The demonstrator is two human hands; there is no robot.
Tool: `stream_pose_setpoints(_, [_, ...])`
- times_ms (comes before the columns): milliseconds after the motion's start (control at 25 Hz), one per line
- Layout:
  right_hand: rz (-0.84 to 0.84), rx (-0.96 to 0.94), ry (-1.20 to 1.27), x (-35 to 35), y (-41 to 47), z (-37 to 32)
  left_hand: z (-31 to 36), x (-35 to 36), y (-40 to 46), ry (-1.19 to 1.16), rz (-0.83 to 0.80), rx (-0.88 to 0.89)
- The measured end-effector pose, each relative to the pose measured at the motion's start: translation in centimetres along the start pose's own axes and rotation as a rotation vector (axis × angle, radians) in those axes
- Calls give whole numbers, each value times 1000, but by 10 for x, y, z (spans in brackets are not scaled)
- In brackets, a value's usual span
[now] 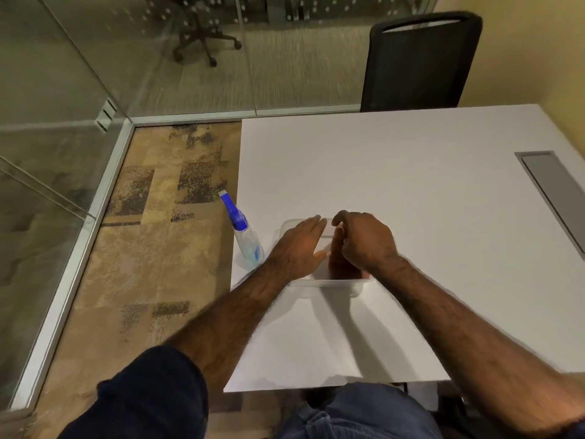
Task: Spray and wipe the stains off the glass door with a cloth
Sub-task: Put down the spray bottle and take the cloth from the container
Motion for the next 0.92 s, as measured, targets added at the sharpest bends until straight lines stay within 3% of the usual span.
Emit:
stream_pose_setpoints(400, [300,-360,-97,-127,-114,-77,68,-95,-79,-212,357,54])
stream_pose_setpoints(520, [371,-401,-85,-150,-138,-92,64,-100,-114,-243,387,-5])
stream_pose_setpoints(760, [340,-480,-65,-146,-167,-131,33,-121,-219,-336,616,-124])
stream_pose_setpoints(920, [320,-591,26,-126,-194,-191,3,-137,-303,-258,745,-268])
Point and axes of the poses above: each hand's wrist, its own y-axis towards the middle knuckle, its own x-axis out of the palm, z = x × y, the point moved 10 cm from there along y, towards the middle knuckle, and after that the axes turned 5 degrees about x, right-handed, at the moved point
